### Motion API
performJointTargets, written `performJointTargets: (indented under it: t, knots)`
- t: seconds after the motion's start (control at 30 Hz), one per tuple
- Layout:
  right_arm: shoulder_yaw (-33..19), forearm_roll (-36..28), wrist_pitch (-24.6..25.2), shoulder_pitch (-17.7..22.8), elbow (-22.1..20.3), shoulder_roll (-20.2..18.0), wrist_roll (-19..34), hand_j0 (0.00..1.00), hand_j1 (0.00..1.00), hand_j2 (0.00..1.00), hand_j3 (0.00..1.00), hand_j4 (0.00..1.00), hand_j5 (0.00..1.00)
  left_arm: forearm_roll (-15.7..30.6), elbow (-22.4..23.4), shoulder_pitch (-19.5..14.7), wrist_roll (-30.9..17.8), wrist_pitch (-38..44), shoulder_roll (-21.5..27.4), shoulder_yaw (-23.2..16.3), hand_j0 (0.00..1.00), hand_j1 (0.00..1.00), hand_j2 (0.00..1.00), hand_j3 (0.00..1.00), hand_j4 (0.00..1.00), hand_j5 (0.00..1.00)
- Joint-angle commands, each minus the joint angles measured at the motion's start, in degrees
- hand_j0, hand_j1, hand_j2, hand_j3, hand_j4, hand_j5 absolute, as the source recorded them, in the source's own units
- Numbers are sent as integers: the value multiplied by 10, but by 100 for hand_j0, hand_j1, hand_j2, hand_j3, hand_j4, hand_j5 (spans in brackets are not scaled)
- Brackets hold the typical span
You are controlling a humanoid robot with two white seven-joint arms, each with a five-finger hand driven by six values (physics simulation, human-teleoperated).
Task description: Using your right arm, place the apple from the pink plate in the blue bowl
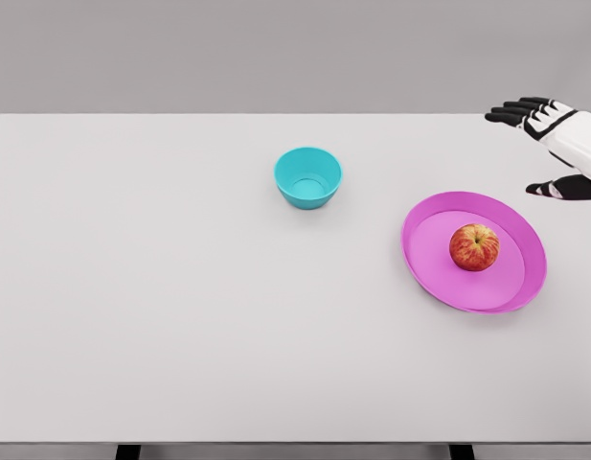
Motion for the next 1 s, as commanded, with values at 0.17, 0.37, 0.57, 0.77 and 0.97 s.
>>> performJointTargets:
  t: [0.17,0.37,0.57,0.77,0.97]
  knots:
    - [-1,-3,0,6,21,-9,2,100,100,100,100,100,100,0,0,0,0,0,0,0,100,100,100,100,100,100]
    - [-19,-5,0,17,-36,-23,249,100,100,100,100,100,100,0,0,0,0,0,0,0,100,100,100,100,100,100]
    - [-14,-6,0,15,-16,-14,306,100,100,100,100,100,100,0,0,0,0,0,0,0,100,100,100,100,100,100]
    - [0,-2,0,1,14,11,310,100,100,100,100,100,100,0,0,0,0,0,0,0,100,100,100,100,100,100]
    - [82,-2,0,-71,43,32,310,100,100,100,100,100,100,0,0,0,0,0,0,0,100,100,100,100,100,100]
